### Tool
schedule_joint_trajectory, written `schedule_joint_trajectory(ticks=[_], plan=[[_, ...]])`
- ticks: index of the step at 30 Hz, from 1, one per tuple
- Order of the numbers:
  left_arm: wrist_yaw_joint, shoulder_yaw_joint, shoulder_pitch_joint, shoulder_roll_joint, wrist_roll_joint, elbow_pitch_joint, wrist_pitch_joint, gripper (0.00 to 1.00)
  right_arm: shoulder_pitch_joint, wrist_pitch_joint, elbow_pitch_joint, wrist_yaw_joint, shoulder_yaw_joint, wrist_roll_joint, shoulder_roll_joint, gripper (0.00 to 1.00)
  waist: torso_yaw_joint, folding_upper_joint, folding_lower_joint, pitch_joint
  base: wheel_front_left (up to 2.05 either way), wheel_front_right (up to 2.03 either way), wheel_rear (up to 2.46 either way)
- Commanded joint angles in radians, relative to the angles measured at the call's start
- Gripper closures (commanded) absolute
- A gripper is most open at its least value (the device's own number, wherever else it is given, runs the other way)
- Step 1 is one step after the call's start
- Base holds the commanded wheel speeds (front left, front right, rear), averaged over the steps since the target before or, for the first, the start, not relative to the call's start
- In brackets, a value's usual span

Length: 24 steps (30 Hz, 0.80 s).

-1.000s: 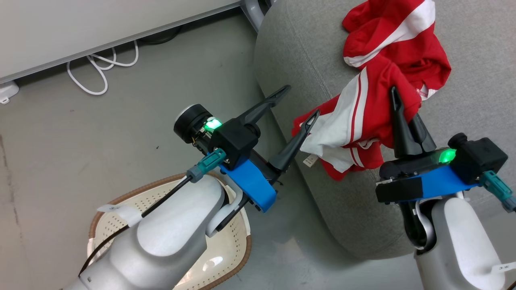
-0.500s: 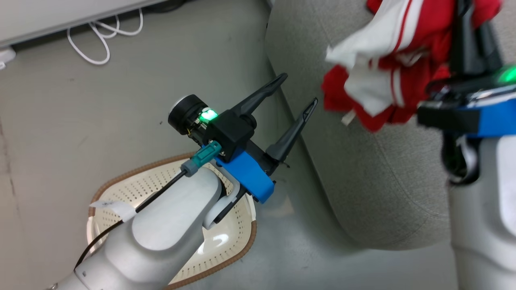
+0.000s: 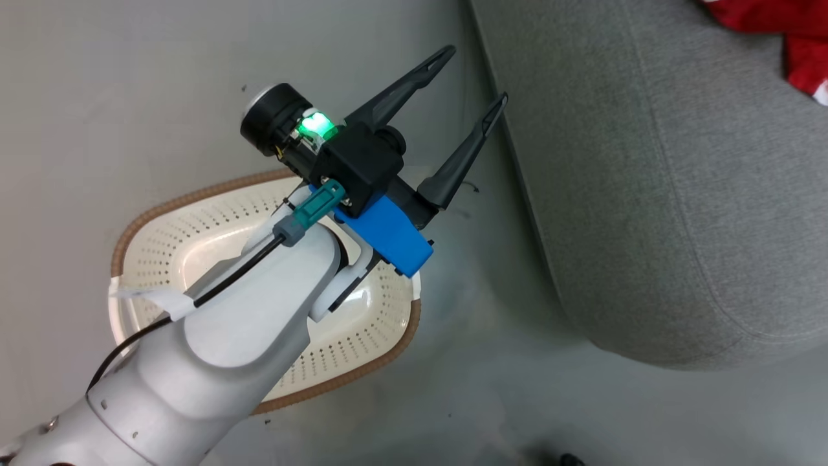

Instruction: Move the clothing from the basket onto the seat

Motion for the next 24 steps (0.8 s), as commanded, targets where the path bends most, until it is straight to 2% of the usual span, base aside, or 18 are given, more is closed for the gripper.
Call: schedule_joint_trajectory(ticks=[1,5,9,13,24], plan=[[-0.002,-0.001,-0.021,0.003,0.006,-0.005,0.002,0.00,-0.034,0.000,0.021,0.000,-0.018,-0.006,-0.031,1.00,0.009,0.0000,-0.0001,0.038,0.00,0.00,0.00],[-0.004,-0.007,-0.037,-0.001,0.011,-0.005,0.001,0.00,-0.071,0.000,0.122,0.000,-0.070,-0.005,-0.135,1.00,0.016,0.0000,-0.0001,0.068,0.00,0.00,0.00],[-0.005,-0.009,-0.047,-0.003,0.012,-0.001,-0.003,0.00,-0.076,0.000,0.197,0.000,-0.102,-0.006,-0.189,1.00,0.020,0.0000,-0.0001,0.087,0.00,0.00,0.00],[-0.006,-0.010,-0.052,-0.001,0.009,0.005,-0.007,0.00,-0.026,0.000,0.295,0.000,-0.108,-0.016,-0.190,1.00,0.021,0.0000,-0.0001,0.098,0.00,0.00,0.00],[-0.006,-0.016,-0.069,0.000,0.006,0.008,-0.006,0.00,0.048,0.000,0.526,0.000,-0.084,-0.010,-0.120,1.00,0.039,0.0000,-0.0001,0.126,0.00,0.00,0.00]])
